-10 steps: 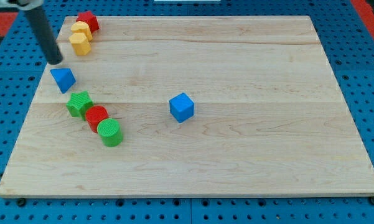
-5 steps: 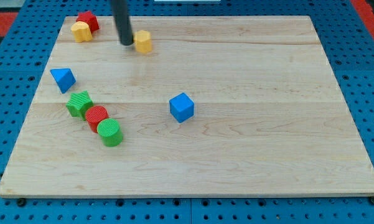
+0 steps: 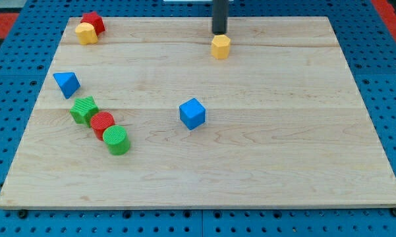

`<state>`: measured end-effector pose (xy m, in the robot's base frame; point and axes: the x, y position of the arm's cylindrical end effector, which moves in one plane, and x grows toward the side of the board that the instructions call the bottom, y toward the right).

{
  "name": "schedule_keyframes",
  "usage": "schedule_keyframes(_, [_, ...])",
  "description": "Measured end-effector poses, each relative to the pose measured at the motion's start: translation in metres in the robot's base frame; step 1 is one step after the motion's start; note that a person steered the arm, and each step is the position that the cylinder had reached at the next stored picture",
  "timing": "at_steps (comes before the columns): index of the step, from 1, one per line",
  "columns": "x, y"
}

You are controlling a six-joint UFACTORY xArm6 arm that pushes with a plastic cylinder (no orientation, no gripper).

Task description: Move the yellow hexagon right to the blue cube

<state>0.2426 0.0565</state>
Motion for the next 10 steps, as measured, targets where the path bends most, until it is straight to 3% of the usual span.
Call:
schedule_keyframes(1, [0.048,0.004])
schedule_keyframes(2, [0.069,0.016])
schedule_keyframes(4, [0.055,0.007])
schedule_keyframes(5, [0.069,-0.035])
schedule_keyframes(7, [0.147,-0.041])
schedule_keyframes(8, [0.156,-0.041])
schedule_keyframes(9, [0.148,-0.037])
schedule_keyframes(10, [0.158,0.023])
